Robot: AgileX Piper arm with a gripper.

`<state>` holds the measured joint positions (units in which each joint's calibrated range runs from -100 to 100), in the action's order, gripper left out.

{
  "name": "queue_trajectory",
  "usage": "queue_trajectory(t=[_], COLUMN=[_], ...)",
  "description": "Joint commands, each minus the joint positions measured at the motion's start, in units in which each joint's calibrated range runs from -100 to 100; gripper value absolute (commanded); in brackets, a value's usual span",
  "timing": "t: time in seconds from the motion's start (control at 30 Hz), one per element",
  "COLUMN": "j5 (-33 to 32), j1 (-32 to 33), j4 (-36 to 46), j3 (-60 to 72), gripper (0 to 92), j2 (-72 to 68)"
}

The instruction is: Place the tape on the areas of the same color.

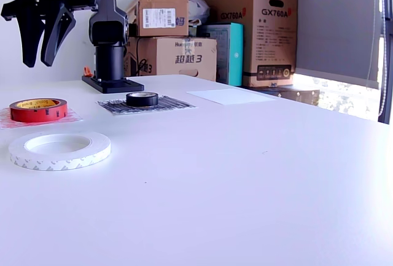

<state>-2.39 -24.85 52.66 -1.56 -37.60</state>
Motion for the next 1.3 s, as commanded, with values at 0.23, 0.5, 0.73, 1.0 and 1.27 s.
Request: queue_trajectory(t=[0.23,0.5,0.73,1.0,1.27], j5=[-16.04,-25.21,-34.38,-33.89,-33.89], j1=[0.24,0.01,0.08,0.08,0.08], j4=[0.25,0.25,-0.35,-0.43,-0.43], j3=[3.51,5.06,5.06,3.97,3.87], gripper=[32.1,32.2,32.1,32.1,32.8], j2=[-5.43,-7.31,-7.31,-7.87,-9.46])
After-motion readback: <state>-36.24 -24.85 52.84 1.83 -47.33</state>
